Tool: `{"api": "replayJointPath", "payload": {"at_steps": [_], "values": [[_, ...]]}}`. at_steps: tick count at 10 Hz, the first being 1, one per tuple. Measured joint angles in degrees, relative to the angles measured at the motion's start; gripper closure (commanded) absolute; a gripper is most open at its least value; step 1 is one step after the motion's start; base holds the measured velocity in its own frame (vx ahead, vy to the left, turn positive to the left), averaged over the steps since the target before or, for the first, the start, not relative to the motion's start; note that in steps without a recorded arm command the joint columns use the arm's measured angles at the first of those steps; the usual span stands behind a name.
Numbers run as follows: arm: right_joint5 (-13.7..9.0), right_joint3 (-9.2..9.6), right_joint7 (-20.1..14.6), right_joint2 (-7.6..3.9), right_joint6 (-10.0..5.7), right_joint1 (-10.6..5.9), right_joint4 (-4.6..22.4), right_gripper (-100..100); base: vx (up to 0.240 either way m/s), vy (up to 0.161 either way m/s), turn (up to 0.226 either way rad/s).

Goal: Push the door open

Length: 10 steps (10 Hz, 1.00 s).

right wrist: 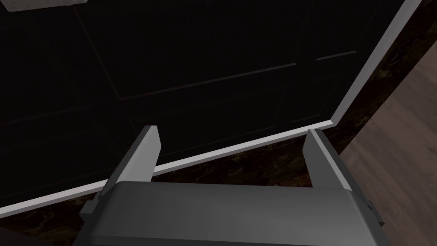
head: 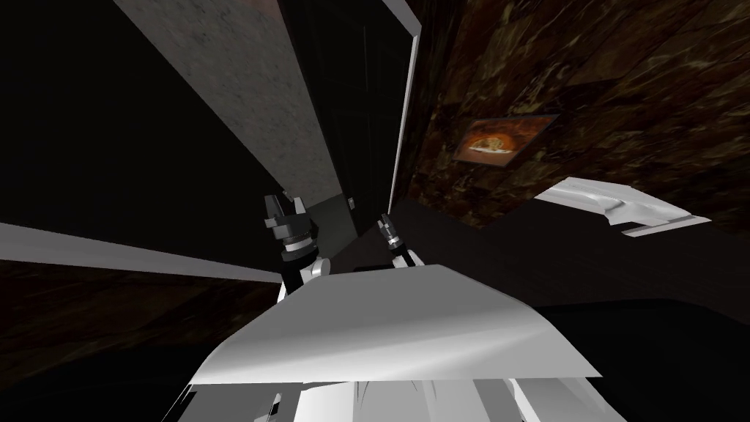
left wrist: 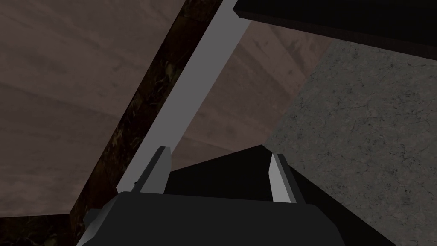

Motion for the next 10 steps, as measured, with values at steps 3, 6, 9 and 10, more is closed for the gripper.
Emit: {"api": "replayJointPath", "payload": {"at_steps": [3, 6, 9, 10], "values": [[0.0, 1.77, 0.0, -0.14, -1.16, -1.45, 3.8, -100, 0.101, 0.036, -0.042], [-0.1, 3.39, -0.3, -0.51, -2.37, -2.89, 7.5, -100, 0.11, 0.043, -0.046], [0.0, 5.8, -0.4, -0.88, -3.4, -4.13, 11.2, -100, 0.108, 0.038, -0.048], [-0.1, 6.32, -0.4, -0.95, -3.6, -4.76, 12.4, -100, 0.074, 0.04, -0.036]]}}
